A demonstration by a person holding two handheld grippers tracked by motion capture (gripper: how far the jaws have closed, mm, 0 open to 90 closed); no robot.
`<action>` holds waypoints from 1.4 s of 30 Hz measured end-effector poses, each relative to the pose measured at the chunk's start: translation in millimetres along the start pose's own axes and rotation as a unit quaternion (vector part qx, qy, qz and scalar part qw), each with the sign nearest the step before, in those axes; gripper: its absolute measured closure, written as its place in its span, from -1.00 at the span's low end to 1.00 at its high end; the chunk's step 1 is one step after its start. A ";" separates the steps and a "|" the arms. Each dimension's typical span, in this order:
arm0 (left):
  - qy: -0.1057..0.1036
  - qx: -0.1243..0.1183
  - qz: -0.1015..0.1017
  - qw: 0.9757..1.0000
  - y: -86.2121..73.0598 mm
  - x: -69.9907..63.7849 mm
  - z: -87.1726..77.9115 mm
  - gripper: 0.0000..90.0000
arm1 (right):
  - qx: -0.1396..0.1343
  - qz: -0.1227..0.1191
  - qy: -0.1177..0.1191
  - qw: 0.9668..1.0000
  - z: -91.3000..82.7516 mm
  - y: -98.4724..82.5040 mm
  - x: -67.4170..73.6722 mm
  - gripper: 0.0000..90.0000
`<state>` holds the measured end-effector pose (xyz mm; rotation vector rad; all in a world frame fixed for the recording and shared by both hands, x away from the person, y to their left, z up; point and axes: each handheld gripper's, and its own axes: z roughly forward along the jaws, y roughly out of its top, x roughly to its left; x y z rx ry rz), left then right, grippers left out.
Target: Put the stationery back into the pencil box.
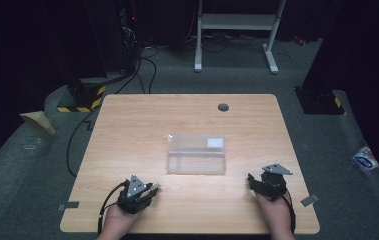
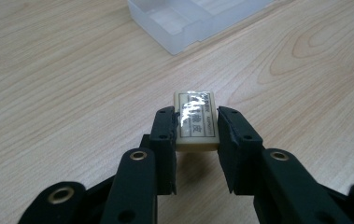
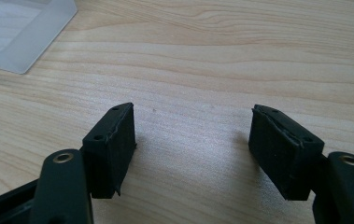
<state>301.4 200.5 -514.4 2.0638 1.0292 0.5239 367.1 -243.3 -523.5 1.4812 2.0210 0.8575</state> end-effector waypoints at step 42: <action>0.010 -0.018 -0.031 0.999 73.0 12.7 55.4 0.52 | 0.001 0.000 0.003 1.000 -0.6 -0.4 0.2 -0.30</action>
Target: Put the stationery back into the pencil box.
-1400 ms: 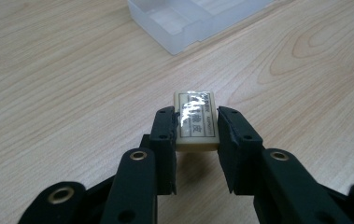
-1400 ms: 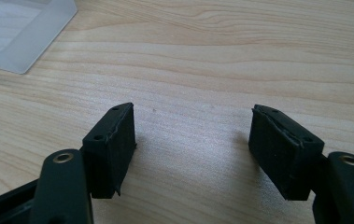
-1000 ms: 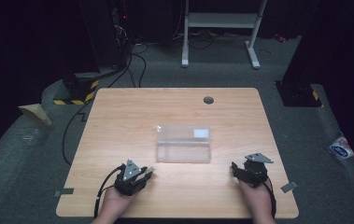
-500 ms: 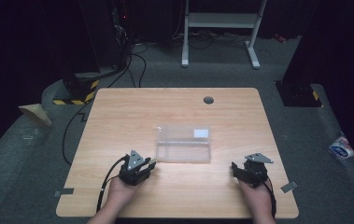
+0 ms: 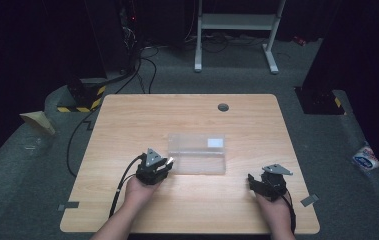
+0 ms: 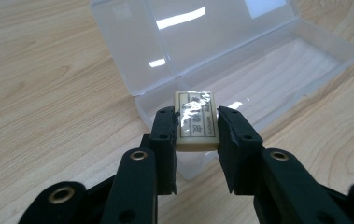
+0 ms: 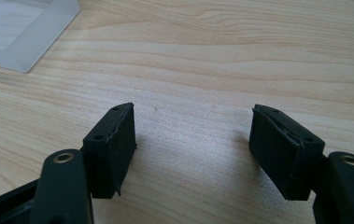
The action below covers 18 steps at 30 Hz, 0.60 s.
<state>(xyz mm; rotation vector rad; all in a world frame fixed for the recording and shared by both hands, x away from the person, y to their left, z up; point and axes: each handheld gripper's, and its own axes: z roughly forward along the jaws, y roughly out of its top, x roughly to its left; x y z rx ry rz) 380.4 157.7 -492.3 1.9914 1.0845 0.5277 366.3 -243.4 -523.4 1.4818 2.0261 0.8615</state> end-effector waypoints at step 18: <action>0.015 0.021 -0.021 0.999 6.2 -1.7 24.1 0.52 | 0.000 -0.002 0.003 1.000 0.1 0.0 0.0 -0.31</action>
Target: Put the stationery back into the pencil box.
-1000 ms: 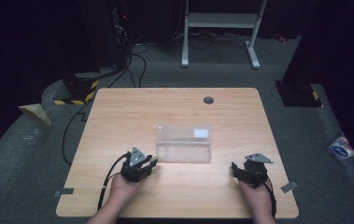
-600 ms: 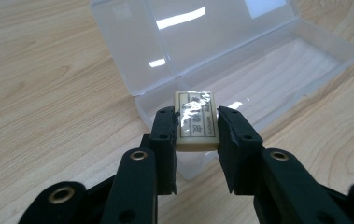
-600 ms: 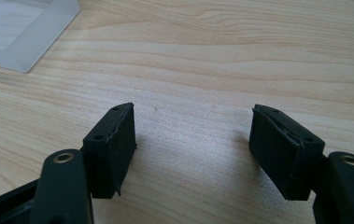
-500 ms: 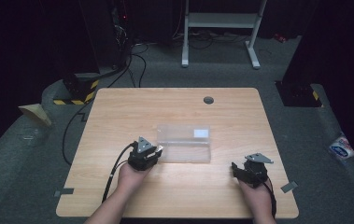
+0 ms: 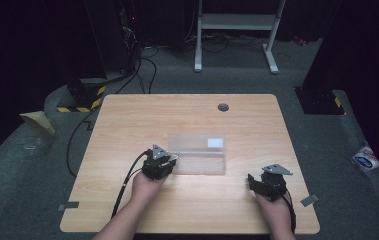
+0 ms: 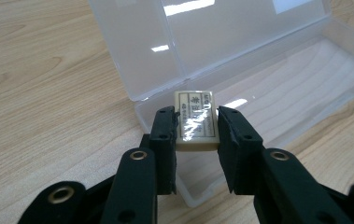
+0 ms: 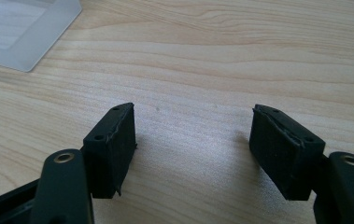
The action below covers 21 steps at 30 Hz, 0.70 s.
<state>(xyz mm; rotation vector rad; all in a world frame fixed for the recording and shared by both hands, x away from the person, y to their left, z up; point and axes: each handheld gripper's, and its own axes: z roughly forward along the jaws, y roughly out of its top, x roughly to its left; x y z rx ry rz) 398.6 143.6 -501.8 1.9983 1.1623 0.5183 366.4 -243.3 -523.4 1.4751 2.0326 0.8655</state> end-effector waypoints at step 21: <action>0.006 -0.005 -0.003 1.000 1.5 -0.5 2.9 0.43 | 0.000 0.000 0.000 1.000 0.0 0.0 0.1 -0.30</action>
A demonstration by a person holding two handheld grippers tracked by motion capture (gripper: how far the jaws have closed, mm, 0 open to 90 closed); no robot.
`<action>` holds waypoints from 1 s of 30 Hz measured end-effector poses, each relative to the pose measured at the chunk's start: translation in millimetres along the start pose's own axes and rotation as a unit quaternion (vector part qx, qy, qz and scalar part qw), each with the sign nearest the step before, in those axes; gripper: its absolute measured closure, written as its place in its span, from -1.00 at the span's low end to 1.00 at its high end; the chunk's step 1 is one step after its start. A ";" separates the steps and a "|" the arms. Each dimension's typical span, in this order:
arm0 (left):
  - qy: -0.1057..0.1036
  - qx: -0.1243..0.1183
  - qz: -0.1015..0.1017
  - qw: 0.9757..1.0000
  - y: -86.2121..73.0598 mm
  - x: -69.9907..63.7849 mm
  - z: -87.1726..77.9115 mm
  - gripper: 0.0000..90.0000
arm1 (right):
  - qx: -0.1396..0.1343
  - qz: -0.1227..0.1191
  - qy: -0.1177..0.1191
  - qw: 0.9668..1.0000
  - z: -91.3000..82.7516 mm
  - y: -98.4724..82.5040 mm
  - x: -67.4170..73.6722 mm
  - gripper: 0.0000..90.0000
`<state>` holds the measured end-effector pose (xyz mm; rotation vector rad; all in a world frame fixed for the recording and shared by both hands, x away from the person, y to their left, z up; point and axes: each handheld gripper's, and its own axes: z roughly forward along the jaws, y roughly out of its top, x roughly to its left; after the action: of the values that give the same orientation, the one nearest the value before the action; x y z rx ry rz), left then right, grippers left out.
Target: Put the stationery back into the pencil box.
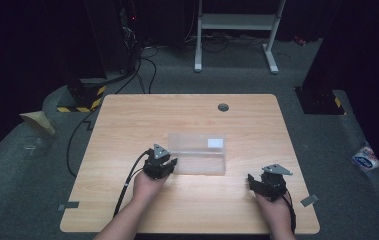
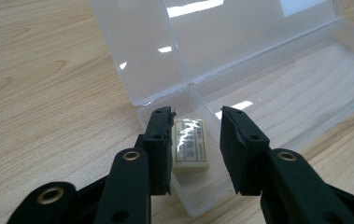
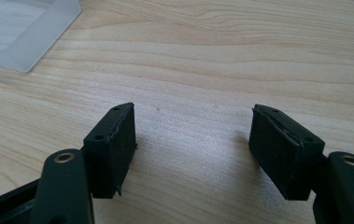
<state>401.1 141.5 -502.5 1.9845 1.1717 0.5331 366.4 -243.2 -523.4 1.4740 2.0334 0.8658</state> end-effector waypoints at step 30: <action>-0.014 -0.010 -0.002 1.000 0.8 7.3 -11.1 -0.10 | 0.000 0.000 0.001 1.000 0.0 0.0 -0.1 -0.30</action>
<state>397.7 152.0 -495.1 1.9660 1.1482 0.5105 366.4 -243.3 -523.4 1.4729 2.0354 0.8669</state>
